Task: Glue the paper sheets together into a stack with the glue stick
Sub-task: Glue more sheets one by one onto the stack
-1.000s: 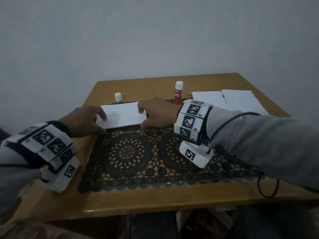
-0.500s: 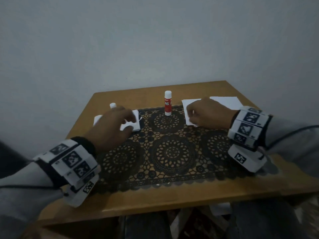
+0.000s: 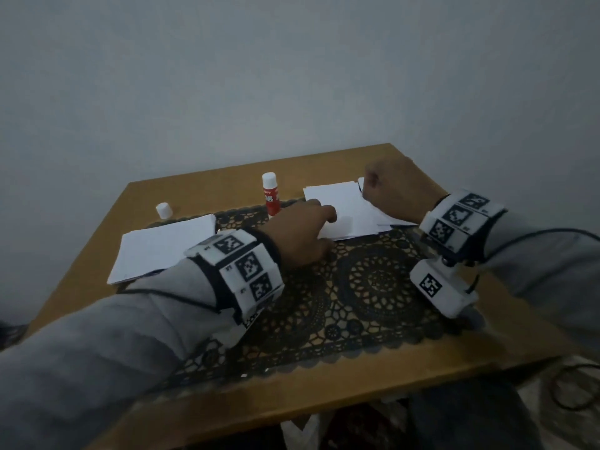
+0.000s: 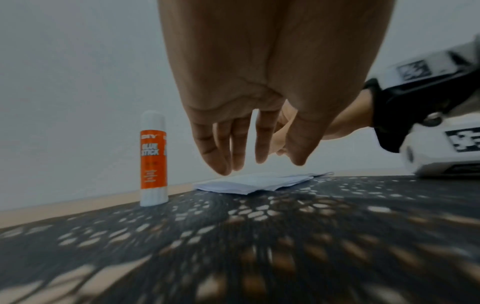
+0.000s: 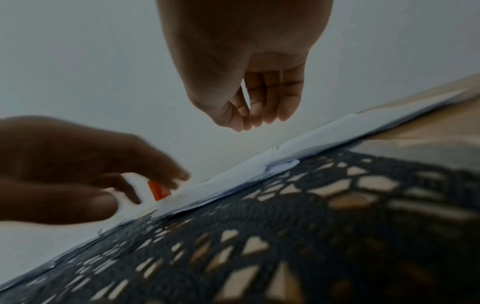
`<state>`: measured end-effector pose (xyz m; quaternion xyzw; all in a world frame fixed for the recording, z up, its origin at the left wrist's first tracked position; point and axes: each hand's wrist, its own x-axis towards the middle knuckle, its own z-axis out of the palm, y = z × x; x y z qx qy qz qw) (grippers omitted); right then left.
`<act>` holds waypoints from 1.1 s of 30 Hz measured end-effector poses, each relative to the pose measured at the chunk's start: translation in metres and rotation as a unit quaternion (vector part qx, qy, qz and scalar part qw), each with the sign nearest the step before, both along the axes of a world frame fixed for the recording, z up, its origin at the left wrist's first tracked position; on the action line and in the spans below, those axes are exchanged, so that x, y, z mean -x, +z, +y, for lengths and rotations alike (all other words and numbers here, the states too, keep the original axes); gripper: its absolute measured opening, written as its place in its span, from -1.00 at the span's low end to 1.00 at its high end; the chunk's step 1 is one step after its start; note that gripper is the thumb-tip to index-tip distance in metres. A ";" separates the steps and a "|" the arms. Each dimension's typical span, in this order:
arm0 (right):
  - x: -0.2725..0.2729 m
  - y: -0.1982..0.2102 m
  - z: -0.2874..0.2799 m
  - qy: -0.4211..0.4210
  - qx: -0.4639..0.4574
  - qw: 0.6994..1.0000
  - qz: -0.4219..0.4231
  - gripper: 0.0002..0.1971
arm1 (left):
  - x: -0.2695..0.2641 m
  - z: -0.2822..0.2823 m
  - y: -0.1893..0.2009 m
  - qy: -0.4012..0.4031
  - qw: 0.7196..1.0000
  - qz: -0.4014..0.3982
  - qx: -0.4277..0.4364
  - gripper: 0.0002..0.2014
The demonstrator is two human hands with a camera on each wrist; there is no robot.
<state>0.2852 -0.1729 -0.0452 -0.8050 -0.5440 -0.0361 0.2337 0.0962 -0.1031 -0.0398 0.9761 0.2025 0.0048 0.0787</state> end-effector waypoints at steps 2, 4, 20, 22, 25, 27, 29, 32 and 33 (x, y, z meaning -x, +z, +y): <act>0.002 0.000 0.001 0.005 -0.002 1.000 -0.017 -0.71 | -0.018 0.007 0.000 0.000 0.999 0.030 -0.022 -0.48; 0.009 0.000 0.003 0.019 0.012 0.999 -0.036 -0.83 | -0.031 0.012 -0.003 0.003 0.998 0.057 -0.034 -0.41; 0.033 -0.008 0.016 -0.035 0.034 0.999 -0.016 -0.72 | -0.030 0.019 -0.002 -0.004 0.999 0.039 -0.022 -0.77; 0.033 -0.006 0.016 -0.047 0.024 0.999 -0.001 -0.73 | -0.029 0.017 0.000 -0.007 0.999 0.029 -0.041 -0.78; 0.031 -0.004 0.016 -0.065 0.005 0.998 0.021 -0.78 | -0.029 0.015 0.001 0.005 0.998 0.024 -0.066 -0.80; 0.027 -0.002 0.014 -0.076 -0.009 0.997 0.027 -0.80 | -0.026 0.013 0.003 0.005 0.997 0.014 -0.074 -0.83; 0.023 -0.001 0.012 -0.075 -0.020 0.997 0.029 -0.84 | -0.019 0.011 0.004 -0.005 0.997 -0.003 -0.078 -0.85; 0.022 -0.001 0.013 -0.055 -0.019 0.998 0.033 -0.86 | 0.001 0.009 0.004 -0.012 0.997 -0.006 -0.072 -0.87; 0.024 -0.002 0.014 -0.047 -0.017 0.998 0.030 -0.85 | 0.010 0.010 0.003 -0.015 0.998 -0.006 -0.066 -0.87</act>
